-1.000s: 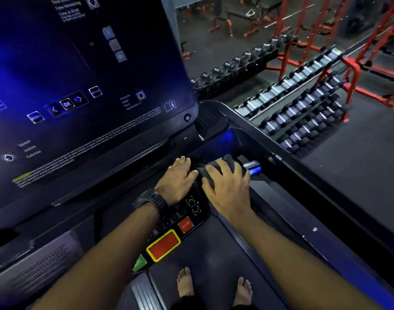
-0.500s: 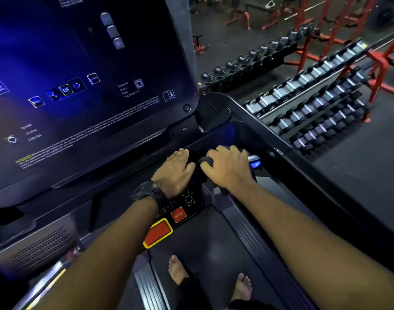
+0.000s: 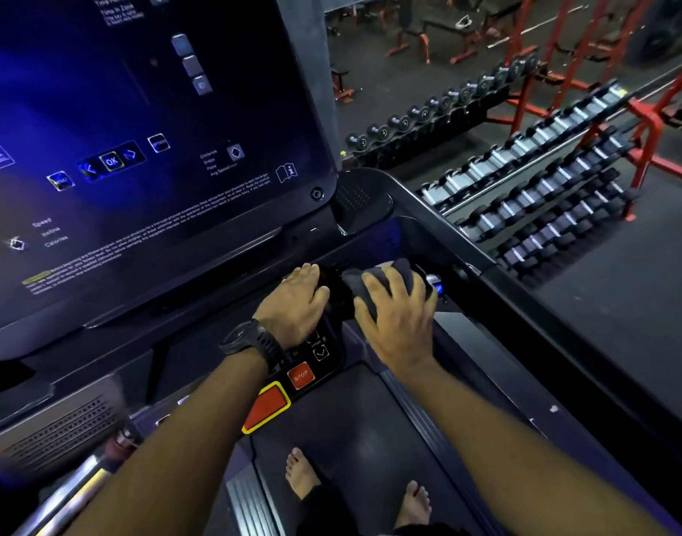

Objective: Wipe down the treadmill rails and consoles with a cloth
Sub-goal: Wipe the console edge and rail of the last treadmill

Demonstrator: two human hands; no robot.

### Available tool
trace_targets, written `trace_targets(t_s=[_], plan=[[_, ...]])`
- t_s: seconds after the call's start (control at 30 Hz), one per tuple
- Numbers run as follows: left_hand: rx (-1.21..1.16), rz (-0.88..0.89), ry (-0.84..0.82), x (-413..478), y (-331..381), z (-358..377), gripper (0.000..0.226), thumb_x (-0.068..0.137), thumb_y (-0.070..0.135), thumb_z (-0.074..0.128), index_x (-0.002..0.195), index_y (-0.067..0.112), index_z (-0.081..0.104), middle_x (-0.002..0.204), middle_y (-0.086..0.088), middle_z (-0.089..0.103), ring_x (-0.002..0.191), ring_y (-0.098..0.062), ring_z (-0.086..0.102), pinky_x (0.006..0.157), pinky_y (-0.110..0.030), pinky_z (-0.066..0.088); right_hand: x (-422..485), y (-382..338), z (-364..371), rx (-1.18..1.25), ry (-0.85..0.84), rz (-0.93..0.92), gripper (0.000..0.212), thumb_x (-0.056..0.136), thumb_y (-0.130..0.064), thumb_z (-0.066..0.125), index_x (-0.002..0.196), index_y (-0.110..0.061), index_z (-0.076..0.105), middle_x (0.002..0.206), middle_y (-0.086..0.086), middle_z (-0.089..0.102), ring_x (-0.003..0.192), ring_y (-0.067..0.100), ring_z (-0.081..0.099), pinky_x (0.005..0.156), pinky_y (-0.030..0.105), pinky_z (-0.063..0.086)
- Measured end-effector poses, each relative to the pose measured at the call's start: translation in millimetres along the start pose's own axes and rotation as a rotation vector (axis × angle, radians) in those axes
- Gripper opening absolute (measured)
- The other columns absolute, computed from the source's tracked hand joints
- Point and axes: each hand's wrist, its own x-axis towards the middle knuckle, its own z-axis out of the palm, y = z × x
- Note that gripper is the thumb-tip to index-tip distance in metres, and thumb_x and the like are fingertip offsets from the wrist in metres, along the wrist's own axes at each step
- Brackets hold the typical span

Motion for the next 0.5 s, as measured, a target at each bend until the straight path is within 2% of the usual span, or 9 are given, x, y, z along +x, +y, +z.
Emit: trace_targets(t_s=[0.07, 0.13, 0.2, 0.37, 0.43, 0.5], plan=[[0.012, 0.001, 0.013, 1.0, 0.4, 0.1, 0.059, 0.107, 0.035, 0.03, 0.159, 0.009, 0.017, 0.166, -0.009, 0.014, 0.153, -0.017, 0.01, 0.125, -0.031, 0.007, 1.3, 5.6, 4.9, 0.0, 0.039, -0.049, 0.043, 0.09, -0.053, 0.05, 0.119, -0.027, 0.068, 0.126, 0.002, 0.062, 0.115, 0.037, 0.054, 0.093, 0.062, 0.043], [0.036, 0.0, 0.029, 3.5, -0.1, -0.2, 0.058, 0.107, 0.034, 0.031, 0.158, 0.009, 0.019, 0.166, -0.009, 0.016, 0.153, -0.018, 0.012, 0.125, -0.031, 0.008, 36.3, 5.7, -3.6, 0.012, -0.031, -0.078, 0.044, 0.087, -0.056, 0.045, 0.106, -0.027, 0.072, 0.109, -0.002, 0.067, 0.102, 0.032, 0.06, 0.089, 0.053, 0.044], [0.053, -0.004, 0.034, 4.5, -0.8, 0.0, 0.058, 0.107, 0.034, 0.03, 0.158, 0.009, 0.019, 0.165, -0.009, 0.017, 0.153, -0.017, 0.013, 0.125, -0.031, 0.009, 53.3, 4.5, -7.8, -0.025, -0.108, -0.077, 0.046, 0.086, -0.059, 0.041, 0.102, -0.029, 0.073, 0.102, -0.005, 0.068, 0.096, 0.029, 0.06, 0.084, 0.047, 0.044], [0.063, -0.005, 0.05, 0.8, 1.6, 0.8, 0.057, 0.107, 0.033, 0.03, 0.158, 0.009, 0.02, 0.165, -0.008, 0.017, 0.153, -0.016, 0.013, 0.124, -0.029, 0.008, 15.6, 16.7, 2.0, 0.018, 0.041, -0.044, 0.04, 0.09, -0.054, 0.05, 0.112, -0.027, 0.07, 0.117, -0.004, 0.066, 0.107, 0.03, 0.057, 0.089, 0.055, 0.045], [0.071, -0.004, 0.054, 1.6, 1.4, 0.5, 0.057, 0.107, 0.033, 0.03, 0.158, 0.009, 0.02, 0.165, -0.008, 0.017, 0.153, -0.016, 0.013, 0.123, -0.028, 0.008, 39.9, 17.9, -3.8, 0.005, -0.047, -0.089, 0.041, 0.09, -0.056, 0.048, 0.107, -0.027, 0.071, 0.108, -0.004, 0.067, 0.1, 0.03, 0.059, 0.086, 0.05, 0.044], [0.073, -0.007, 0.048, 2.5, 0.1, 0.0, 0.057, 0.107, 0.033, 0.03, 0.158, 0.009, 0.02, 0.165, -0.008, 0.017, 0.153, -0.017, 0.014, 0.124, -0.029, 0.008, 63.2, 16.1, -9.8, -0.026, -0.22, -0.096, 0.044, 0.091, -0.059, 0.043, 0.108, -0.029, 0.07, 0.107, -0.005, 0.066, 0.101, 0.029, 0.058, 0.085, 0.047, 0.042]])
